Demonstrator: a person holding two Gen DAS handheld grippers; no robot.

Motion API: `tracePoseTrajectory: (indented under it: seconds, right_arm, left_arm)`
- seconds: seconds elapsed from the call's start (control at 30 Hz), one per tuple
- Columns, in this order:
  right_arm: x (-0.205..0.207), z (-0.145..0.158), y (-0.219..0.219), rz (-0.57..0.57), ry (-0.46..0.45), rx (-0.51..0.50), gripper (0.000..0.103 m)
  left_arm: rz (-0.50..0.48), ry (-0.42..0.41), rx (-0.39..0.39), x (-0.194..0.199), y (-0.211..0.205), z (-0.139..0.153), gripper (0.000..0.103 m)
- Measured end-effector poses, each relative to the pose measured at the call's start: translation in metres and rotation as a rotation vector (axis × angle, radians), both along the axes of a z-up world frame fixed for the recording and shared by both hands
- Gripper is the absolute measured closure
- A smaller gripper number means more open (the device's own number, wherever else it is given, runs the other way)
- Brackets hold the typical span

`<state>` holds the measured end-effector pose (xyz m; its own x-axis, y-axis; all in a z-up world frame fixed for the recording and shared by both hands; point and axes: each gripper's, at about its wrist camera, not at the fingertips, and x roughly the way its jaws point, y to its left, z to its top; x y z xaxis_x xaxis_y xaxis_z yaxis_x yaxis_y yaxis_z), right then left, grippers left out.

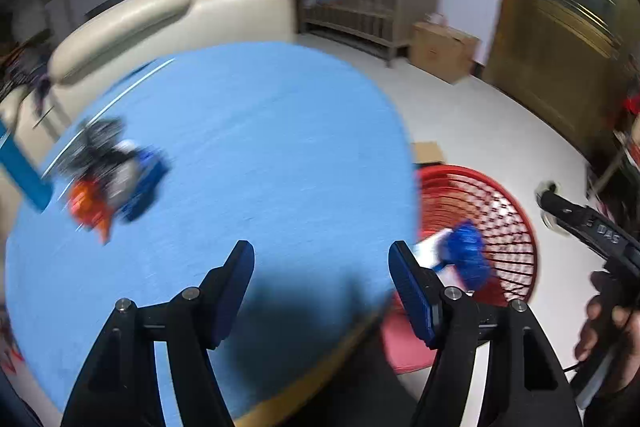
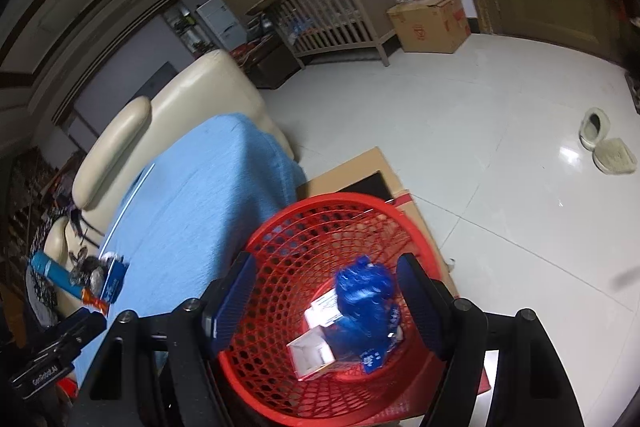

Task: Collect trash
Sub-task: 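Move both tools back over the table toward the remaining bags, then grasp the black plastic bag with the right tool while the left tool grasps the orange bag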

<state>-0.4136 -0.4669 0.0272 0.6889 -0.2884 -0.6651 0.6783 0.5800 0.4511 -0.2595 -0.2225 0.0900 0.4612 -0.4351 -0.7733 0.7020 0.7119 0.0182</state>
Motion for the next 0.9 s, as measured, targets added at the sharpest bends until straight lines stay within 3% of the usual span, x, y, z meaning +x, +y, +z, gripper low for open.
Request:
tracePoseTrajectory:
  seconds: [0.33,0.53,0.9]
  right_arm:
    - [0.060,0.018,0.062,0.194,0.051,-0.076,0.027]
    - [0.101,0.024,0.110,0.339,0.092,-0.129,0.027]
    - [0.173,0.033,0.185,0.536,0.161,-0.213,0.027]
  left_arm:
    - [0.314,0.101,-0.092,0.061,0.121,-0.022,0.032]
    - [0.455,0.112,-0.119,0.081,0.172,-0.037,0.032]
    - [0.555,0.131,-0.166,0.100,0.222,-0.056,0.032]
